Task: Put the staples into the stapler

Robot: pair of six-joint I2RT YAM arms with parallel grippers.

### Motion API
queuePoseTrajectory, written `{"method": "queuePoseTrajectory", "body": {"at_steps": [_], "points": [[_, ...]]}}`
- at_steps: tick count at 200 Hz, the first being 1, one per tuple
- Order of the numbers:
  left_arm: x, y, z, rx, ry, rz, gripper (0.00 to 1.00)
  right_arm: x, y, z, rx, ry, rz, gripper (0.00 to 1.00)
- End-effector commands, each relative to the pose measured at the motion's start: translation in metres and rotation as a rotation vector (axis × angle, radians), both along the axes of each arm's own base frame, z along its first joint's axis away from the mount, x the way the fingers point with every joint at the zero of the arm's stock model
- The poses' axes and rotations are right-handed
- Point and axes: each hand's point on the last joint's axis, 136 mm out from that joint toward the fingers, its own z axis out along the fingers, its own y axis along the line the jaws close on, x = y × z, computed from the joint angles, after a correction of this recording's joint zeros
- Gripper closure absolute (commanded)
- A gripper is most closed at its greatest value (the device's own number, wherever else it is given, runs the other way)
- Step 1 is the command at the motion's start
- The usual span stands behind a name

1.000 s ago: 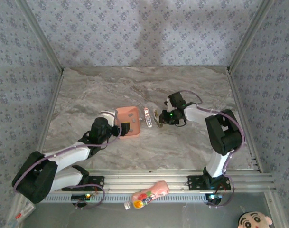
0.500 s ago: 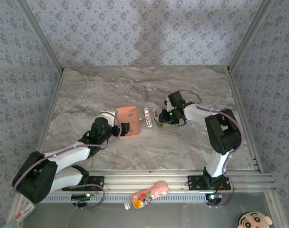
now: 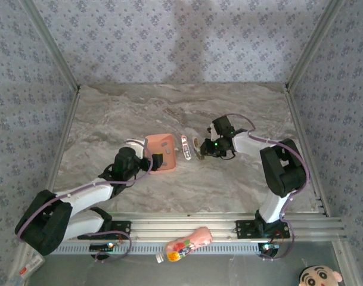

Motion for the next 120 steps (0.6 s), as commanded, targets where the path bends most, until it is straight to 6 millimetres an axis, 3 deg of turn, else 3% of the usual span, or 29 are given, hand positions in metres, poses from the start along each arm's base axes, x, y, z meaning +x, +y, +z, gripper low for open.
{"method": "queuePoseTrajectory", "body": {"at_steps": [1, 79, 120], "points": [[0.007, -0.004, 0.014, -0.015, -0.037, -0.008, 0.02, -0.007, -0.004, -0.013, -0.038, 0.034, 0.014, 0.77], [0.008, -0.004, 0.014, -0.009, -0.038, -0.008, 0.02, -0.002, -0.004, -0.021, -0.057, 0.05, 0.013, 0.79], [0.008, -0.004, 0.015, -0.008, -0.042, -0.007, 0.02, 0.003, -0.001, -0.001, -0.034, 0.001, 0.008, 0.76]]}}
